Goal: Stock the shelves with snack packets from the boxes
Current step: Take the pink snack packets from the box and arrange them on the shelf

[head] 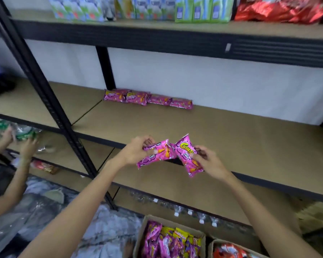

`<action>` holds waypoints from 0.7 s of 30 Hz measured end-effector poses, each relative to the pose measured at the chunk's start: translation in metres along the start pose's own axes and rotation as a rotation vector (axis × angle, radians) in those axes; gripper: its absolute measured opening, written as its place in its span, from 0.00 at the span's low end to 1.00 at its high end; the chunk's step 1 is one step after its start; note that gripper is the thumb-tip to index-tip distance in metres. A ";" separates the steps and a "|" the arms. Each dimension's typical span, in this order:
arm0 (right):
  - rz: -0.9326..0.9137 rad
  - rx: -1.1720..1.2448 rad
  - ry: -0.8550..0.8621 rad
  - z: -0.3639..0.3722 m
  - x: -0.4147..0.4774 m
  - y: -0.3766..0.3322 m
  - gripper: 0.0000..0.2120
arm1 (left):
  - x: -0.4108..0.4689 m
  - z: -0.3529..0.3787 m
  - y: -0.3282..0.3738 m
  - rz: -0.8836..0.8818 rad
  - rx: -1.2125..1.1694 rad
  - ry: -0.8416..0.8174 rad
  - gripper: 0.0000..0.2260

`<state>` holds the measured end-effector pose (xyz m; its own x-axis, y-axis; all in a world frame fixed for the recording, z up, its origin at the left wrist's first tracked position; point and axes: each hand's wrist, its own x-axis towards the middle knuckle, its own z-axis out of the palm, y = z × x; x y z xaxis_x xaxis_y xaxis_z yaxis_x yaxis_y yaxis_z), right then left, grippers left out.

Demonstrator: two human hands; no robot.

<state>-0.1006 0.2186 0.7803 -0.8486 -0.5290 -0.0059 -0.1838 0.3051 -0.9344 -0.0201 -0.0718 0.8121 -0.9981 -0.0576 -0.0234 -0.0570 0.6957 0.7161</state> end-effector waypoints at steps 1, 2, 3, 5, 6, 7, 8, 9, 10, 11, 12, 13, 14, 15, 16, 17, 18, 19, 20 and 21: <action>-0.012 -0.007 0.021 0.001 0.014 -0.006 0.09 | 0.012 -0.010 -0.001 0.009 0.012 0.000 0.12; -0.018 -0.001 0.041 0.002 0.028 -0.011 0.09 | 0.024 -0.020 -0.003 0.018 0.024 -0.002 0.12; -0.013 -0.002 0.054 0.004 0.041 -0.014 0.09 | 0.036 -0.029 -0.006 0.028 0.040 -0.004 0.13; -0.013 -0.041 0.060 0.008 0.069 -0.019 0.10 | 0.062 -0.046 -0.013 0.061 0.092 -0.015 0.15; -0.011 -0.064 0.060 0.010 0.083 -0.021 0.13 | 0.074 -0.053 -0.019 0.068 0.106 -0.033 0.17; 0.001 -0.087 0.066 0.011 0.096 -0.024 0.15 | 0.086 -0.059 -0.024 0.072 0.112 -0.048 0.19; 0.011 -0.114 0.070 0.013 0.108 -0.027 0.16 | 0.097 -0.066 -0.030 0.073 0.120 -0.062 0.21; 0.017 -0.144 0.071 0.015 0.121 -0.030 0.16 | 0.109 -0.073 -0.035 0.074 0.125 -0.078 0.22; 0.014 -0.163 0.076 0.017 0.134 -0.032 0.16 | 0.120 -0.079 -0.040 0.074 0.127 -0.096 0.23; 0.009 -0.181 0.091 0.018 0.145 -0.035 0.17 | 0.131 -0.083 -0.045 0.073 0.121 -0.112 0.23; 0.000 -0.197 0.110 0.019 0.157 -0.038 0.17 | 0.141 -0.088 -0.050 0.065 0.118 -0.129 0.23; 0.002 -0.215 0.130 0.021 0.168 -0.040 0.17 | 0.151 -0.093 -0.055 0.058 0.116 -0.144 0.23; 0.009 -0.231 0.149 0.024 0.178 -0.041 0.18 | 0.161 -0.096 -0.061 0.055 0.123 -0.156 0.23; 0.016 -0.244 0.167 0.026 0.187 -0.042 0.18 | 0.171 -0.099 -0.066 0.059 0.135 -0.161 0.22; 0.026 -0.257 0.173 0.026 0.192 -0.043 0.18 | 0.178 -0.101 -0.068 0.063 0.154 -0.158 0.22; 0.038 -0.268 0.176 0.027 0.198 -0.045 0.19 | 0.187 -0.103 -0.071 0.068 0.166 -0.158 0.22; 0.042 -0.280 0.174 0.027 0.206 -0.048 0.20 | 0.196 -0.106 -0.073 0.079 0.179 -0.165 0.21; 0.043 -0.293 0.165 0.026 0.211 -0.049 0.20 | 0.203 -0.107 -0.074 0.088 0.183 -0.173 0.21; 0.045 -0.312 0.150 0.026 0.216 -0.052 0.22 | 0.211 -0.108 -0.075 0.103 0.188 -0.180 0.21; 0.064 -0.318 0.138 0.025 0.221 -0.053 0.23 | 0.218 -0.109 -0.075 0.112 0.190 -0.185 0.20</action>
<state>-0.2666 0.0657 0.8199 -0.9183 -0.3958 0.0073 -0.2548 0.5769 -0.7761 -0.2308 -0.2143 0.8297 -0.9850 0.1463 -0.0911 0.0672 0.8129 0.5785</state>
